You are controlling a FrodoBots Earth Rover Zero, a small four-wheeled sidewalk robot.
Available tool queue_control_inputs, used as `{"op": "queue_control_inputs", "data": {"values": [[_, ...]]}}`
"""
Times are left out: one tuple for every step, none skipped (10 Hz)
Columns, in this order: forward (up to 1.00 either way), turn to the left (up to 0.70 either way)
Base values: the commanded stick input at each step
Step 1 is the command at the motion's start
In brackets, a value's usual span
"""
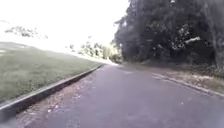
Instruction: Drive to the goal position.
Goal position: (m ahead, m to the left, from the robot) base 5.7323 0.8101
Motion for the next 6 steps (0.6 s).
{"op": "queue_control_inputs", "data": {"values": [[1.0, 0.0], [1.0, 0.0], [1.0, 0.0], [1.0, 0.0], [1.0, 0.0], [1.0, 0.0]]}}
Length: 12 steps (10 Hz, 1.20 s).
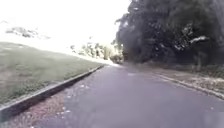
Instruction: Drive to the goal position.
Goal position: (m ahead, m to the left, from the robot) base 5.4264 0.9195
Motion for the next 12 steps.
{"op": "queue_control_inputs", "data": {"values": [[1.0, 0.0], [1.0, 0.0], [1.0, 0.0], [1.0, 0.0], [1.0, 0.0], [1.0, 0.0], [1.0, 0.0], [1.0, 0.0], [1.0, 0.0], [1.0, 0.0], [1.0, 0.0], [1.0, 0.0]]}}
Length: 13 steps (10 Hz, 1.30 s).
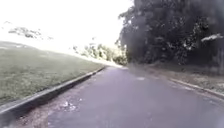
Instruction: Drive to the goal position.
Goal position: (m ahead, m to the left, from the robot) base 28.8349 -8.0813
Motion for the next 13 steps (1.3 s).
{"op": "queue_control_inputs", "data": {"values": [[1.0, 0.0], [1.0, 0.0], [1.0, 0.0], [1.0, 0.0], [1.0, 0.0], [1.0, 0.0], [1.0, 0.0], [1.0, 0.0], [1.0, 0.0], [1.0, 0.0], [1.0, 0.0], [1.0, 0.0], [1.0, 0.0]]}}
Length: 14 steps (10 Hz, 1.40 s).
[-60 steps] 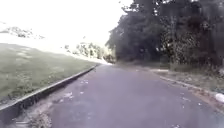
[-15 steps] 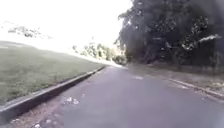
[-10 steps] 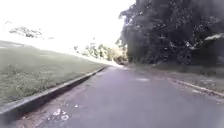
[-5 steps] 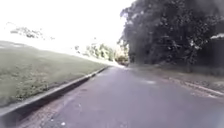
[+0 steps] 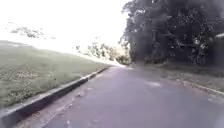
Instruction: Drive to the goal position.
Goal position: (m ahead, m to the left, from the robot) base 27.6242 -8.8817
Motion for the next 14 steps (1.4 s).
{"op": "queue_control_inputs", "data": {"values": [[1.0, 0.0], [1.0, 0.0], [1.0, 0.0], [1.0, 0.0], [1.0, 0.0], [1.0, 0.0], [1.0, 0.0], [1.0, 0.0], [1.0, 0.0], [1.0, 0.0], [1.0, 0.0], [1.0, -0.01], [1.0, -0.12], [1.0, -0.23]]}}
